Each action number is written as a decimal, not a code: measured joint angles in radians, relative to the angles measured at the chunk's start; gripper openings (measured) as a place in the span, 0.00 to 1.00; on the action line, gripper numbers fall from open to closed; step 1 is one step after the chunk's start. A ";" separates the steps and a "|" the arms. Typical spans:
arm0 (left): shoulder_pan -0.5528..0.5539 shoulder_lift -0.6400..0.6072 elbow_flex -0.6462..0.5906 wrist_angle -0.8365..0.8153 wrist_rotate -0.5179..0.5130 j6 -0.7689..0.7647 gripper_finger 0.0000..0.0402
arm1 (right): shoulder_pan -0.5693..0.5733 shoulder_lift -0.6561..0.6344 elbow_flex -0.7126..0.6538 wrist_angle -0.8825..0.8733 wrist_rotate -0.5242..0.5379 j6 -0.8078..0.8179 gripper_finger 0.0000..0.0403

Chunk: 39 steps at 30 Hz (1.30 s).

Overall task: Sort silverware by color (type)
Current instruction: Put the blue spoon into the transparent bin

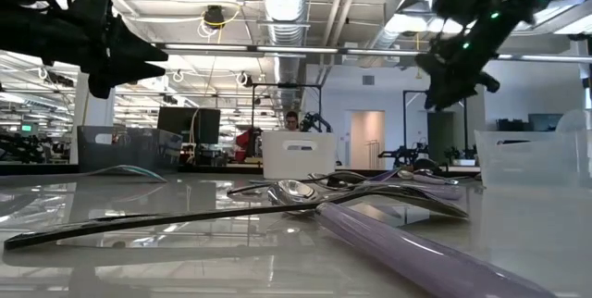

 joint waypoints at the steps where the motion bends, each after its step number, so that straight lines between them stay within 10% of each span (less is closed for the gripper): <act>1: 0.000 0.000 0.000 0.000 0.000 0.000 0.42 | -0.012 0.034 0.011 -0.019 -0.001 0.007 0.44; 10: 0.000 0.000 0.000 0.000 0.012 0.000 0.42 | -0.038 0.272 0.020 0.003 -0.007 0.038 0.62; 39: -0.001 0.000 0.000 -0.005 0.009 -0.019 0.42 | 0.027 0.513 0.019 0.093 0.045 0.121 0.53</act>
